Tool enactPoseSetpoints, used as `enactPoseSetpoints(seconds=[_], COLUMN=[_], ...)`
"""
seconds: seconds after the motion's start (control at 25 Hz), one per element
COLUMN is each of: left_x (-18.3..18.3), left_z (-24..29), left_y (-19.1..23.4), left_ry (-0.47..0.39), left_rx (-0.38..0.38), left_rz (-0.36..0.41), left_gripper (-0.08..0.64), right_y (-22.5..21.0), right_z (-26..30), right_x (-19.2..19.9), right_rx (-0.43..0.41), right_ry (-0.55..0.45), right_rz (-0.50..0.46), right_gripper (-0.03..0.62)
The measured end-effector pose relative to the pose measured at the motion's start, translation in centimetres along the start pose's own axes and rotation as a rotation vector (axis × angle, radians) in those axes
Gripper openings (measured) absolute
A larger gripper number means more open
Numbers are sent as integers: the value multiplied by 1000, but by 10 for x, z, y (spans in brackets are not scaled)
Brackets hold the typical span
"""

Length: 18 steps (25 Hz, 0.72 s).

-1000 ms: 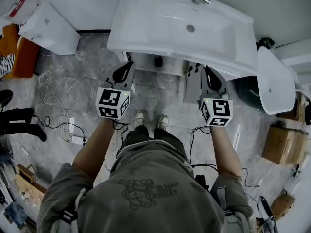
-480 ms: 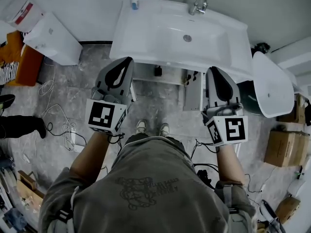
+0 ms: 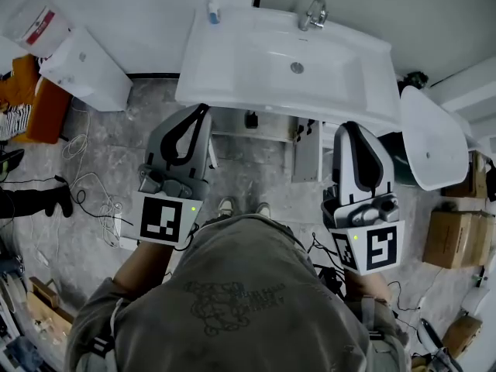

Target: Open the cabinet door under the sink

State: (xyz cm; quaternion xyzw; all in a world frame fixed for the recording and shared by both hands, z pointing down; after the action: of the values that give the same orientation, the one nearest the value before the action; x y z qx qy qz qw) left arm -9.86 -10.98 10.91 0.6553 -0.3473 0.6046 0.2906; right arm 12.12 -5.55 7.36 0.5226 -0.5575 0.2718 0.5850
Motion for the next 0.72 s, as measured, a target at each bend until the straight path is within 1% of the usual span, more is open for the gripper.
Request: enactPoseSetpoints(seconds=[0.16,0.28,0.72], left_x=[-6,-6,-2], left_z=[-7,-11,-12], left_y=[-5,-9,-16], left_ry=[-26,-32,-16], left_rx=[-9,-8,1], left_rz=[33,54,31], left_gripper=[20,20,21], right_y=[9,12,14], right_z=[-7,-10,-17], right_x=[-9,-8,-4], right_rx=[-12,-22,-26], right_ry=[-20,-23,-5], right_rz=[-28,5,3], right_gripper=[41,41,41])
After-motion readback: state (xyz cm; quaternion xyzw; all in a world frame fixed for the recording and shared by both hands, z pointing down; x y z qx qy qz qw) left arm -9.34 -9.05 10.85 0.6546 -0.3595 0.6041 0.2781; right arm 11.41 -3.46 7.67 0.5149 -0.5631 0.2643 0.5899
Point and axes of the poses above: the fingertips, and each gripper's own axes: z forward along the fingers, y to its left, x out of its underside, the point moved 4 cm from there along -z, backward along the fingers, and after that the axes turned 11 degrees about -z, right-handed, at the moved point
